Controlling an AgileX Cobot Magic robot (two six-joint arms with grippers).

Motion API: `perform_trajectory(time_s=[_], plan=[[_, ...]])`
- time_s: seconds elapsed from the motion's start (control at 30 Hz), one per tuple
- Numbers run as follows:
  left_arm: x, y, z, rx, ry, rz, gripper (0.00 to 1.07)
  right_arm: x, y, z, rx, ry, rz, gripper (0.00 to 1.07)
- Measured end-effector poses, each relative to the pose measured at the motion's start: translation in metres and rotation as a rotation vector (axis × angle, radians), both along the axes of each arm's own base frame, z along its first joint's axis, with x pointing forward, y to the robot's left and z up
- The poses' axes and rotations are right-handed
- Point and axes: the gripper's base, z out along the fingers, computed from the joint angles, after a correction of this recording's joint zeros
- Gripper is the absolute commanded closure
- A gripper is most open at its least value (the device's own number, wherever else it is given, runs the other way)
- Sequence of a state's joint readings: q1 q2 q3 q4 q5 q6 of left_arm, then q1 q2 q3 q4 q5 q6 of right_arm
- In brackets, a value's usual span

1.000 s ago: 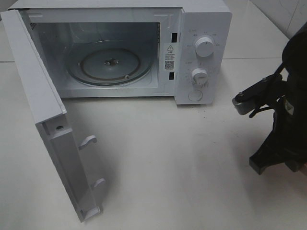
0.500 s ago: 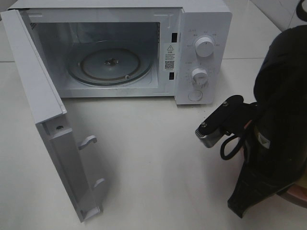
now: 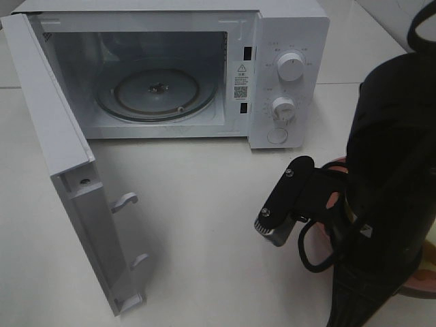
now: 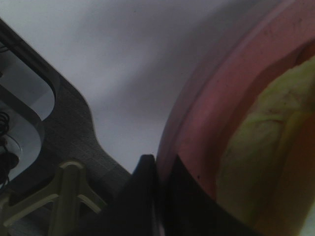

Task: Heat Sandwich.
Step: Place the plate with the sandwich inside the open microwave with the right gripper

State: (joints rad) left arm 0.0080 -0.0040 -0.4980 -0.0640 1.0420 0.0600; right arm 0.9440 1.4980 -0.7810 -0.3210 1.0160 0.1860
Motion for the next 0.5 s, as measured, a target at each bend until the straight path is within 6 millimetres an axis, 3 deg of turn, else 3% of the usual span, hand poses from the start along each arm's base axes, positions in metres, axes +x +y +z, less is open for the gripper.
perform_trajectory(time_s=[0.5], plan=[[0.0, 0.0, 0.0, 0.0, 0.0, 0.0, 0.05, 0.0075, 0.0023, 0.0011, -0.04, -0.004, 0.307, 1.06]])
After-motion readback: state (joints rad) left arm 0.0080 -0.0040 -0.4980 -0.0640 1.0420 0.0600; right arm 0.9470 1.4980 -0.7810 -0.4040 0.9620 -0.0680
